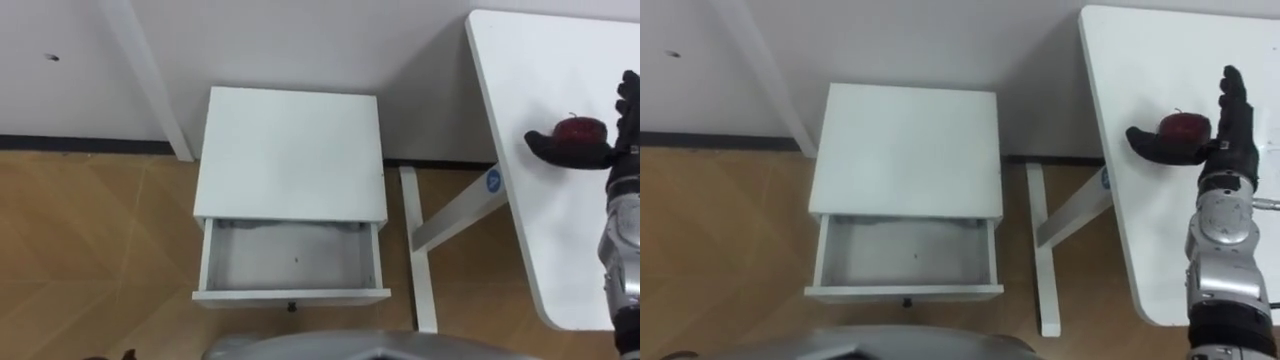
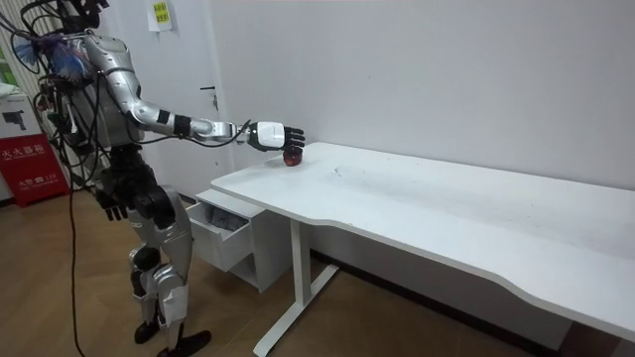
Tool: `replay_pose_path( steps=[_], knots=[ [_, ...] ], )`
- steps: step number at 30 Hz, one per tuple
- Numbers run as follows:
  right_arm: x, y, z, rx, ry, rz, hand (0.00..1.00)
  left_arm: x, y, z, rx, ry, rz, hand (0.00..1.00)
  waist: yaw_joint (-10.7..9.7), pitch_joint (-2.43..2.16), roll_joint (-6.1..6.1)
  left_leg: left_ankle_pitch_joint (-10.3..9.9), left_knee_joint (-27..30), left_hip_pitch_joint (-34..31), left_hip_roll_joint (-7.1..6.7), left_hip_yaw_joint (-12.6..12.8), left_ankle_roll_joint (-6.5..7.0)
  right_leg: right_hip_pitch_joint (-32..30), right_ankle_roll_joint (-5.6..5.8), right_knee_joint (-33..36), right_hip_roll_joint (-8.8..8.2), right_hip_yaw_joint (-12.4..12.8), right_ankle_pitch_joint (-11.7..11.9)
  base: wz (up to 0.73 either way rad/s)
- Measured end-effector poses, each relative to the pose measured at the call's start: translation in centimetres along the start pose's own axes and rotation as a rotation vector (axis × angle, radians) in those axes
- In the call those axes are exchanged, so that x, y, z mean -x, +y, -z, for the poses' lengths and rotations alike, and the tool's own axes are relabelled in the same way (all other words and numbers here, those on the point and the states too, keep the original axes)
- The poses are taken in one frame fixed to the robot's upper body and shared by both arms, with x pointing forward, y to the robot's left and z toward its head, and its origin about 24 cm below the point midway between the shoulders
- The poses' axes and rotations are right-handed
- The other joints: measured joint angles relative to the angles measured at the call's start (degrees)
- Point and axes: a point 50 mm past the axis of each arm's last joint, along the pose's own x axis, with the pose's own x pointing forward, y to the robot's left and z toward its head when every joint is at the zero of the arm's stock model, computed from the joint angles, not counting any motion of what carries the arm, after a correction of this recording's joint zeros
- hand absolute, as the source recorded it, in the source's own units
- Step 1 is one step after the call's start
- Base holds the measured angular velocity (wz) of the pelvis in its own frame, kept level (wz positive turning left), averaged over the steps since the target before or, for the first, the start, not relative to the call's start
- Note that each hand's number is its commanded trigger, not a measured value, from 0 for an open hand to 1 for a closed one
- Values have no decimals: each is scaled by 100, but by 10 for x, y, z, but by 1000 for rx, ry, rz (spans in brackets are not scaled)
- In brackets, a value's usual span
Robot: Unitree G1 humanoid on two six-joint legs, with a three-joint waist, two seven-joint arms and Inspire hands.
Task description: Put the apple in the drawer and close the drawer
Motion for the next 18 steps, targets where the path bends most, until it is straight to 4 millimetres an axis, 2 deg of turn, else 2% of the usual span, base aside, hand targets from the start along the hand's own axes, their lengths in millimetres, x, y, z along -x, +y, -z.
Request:
replay_pose_path(
  steps=[11,12,13,14,15,18],
  knots=[
    [-11,-8,23,24,136,-15,0,-1,16,2,22,8,-16,0,-9,-19,15,0,42,1,-3,-17,0,5,0,0,-9,-59,0,0],
    [-11,-8,23,26,140,-17,7,-1,16,2,23,8,-17,0,-9,-19,15,0,42,1,-3,-17,0,5,0,1,-9,-58,0,0],
    [-11,-9,24,27,141,-18,52,-1,16,3,23,10,-16,0,-8,-19,14,1,42,3,-2,-18,0,7,0,1,-8,-58,0,0],
    [-11,-10,24,29,142,-21,71,-1,16,3,23,11,-16,0,-5,-21,12,1,42,11,-2,-18,0,11,0,1,-8,-56,0,0],
    [-11,-10,24,30,144,-23,100,-1,16,3,23,11,-15,0,-6,-21,11,1,42,15,-2,-18,0,15,0,1,-8,-56,0,0],
    [-13,-10,25,34,154,-18,100,-1,15,4,23,13,-12,0,-3,-27,13,0,40,19,-2,-17,0,40,0,3,-9,-55,0,0]
  ],
)
